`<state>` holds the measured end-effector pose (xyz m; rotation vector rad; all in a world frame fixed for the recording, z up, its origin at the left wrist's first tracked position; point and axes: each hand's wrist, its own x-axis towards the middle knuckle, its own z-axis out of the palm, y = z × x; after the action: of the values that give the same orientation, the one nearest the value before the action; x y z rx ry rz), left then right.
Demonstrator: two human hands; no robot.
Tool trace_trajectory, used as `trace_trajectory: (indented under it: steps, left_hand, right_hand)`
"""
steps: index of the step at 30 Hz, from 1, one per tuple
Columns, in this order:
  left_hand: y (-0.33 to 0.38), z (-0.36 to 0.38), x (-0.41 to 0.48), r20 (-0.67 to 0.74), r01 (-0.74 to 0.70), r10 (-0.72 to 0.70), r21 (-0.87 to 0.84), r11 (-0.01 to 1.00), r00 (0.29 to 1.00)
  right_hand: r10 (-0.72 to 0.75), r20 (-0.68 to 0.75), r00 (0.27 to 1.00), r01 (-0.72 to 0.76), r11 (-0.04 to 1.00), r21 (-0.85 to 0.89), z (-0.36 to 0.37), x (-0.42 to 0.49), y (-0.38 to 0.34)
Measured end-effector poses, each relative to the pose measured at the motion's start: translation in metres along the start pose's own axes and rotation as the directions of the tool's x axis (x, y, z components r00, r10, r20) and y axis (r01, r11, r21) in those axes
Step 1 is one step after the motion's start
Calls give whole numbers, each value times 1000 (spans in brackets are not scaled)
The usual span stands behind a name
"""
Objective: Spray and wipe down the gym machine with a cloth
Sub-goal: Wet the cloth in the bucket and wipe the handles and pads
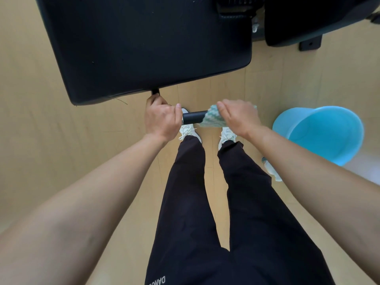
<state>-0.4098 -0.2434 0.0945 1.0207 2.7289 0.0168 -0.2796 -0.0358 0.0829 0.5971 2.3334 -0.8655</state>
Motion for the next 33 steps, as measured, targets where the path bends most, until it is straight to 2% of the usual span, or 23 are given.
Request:
trace_trajectory:
  steps: [2,5,11,15,17,19,21,22,23,24,25,26,27,29,30,33]
  left_hand:
    - [-1,1,0,-26,6,-6,0,1000,1000]
    - [0,1,1,-84,-9,10,10,1000,996]
    - [-6,6,1,-78,-78,81,32,996,994]
    - [-7,9,0,-83,-80,82,25,996,993]
    - [-6,8,1,-98,-68,69,15,998,993]
    - [-6,8,2,-100,-62,63,12,998,993]
    - [-7,9,1,-79,-58,58,4,998,995]
    - [-7,9,0,-70,-54,53,-6,999,996]
    - [-7,10,-1,-66,-49,48,-16,999,997]
    - [-7,10,-1,-70,-47,45,-22,999,997]
    - [-7,10,0,-78,-50,48,-27,998,996]
    - [-7,10,0,-88,-55,52,-28,998,995]
    - [-7,10,0,-95,-57,54,-27,998,994]
    - [-6,9,0,-100,-58,56,-26,998,993]
    - [-7,9,0,-101,-60,57,-26,998,993]
    - [-5,10,-1,-86,-62,60,-21,998,994]
  right_hand:
    - [40,-16,999,-40,999,5,0,-3,10]
    - [39,-46,998,-39,999,-1,4,-3,-15]
    - [-163,-103,981,162,987,-12,26,-3,-94]
    - [-261,-106,959,258,965,-40,20,-2,-74]
    - [-203,-65,977,200,978,-55,15,2,-47]
    - [-43,-62,997,43,999,-14,11,4,-17]
    - [196,-63,979,-177,958,224,5,1,5]
    - [351,-27,936,-307,852,423,2,-3,9]
    - [494,58,867,-415,652,635,2,-4,11]
    - [580,174,796,-456,386,802,3,-5,8]
    - [598,287,748,-435,116,893,6,-6,3]
    - [589,364,721,-380,-104,919,7,-8,-8]
    - [579,422,697,-315,-280,907,9,-9,-19]
    - [564,501,657,-168,-538,826,12,-10,-41]
    - [554,529,643,-101,-623,776,12,-11,-51]
    - [488,582,651,-42,-742,669,16,-15,-73]
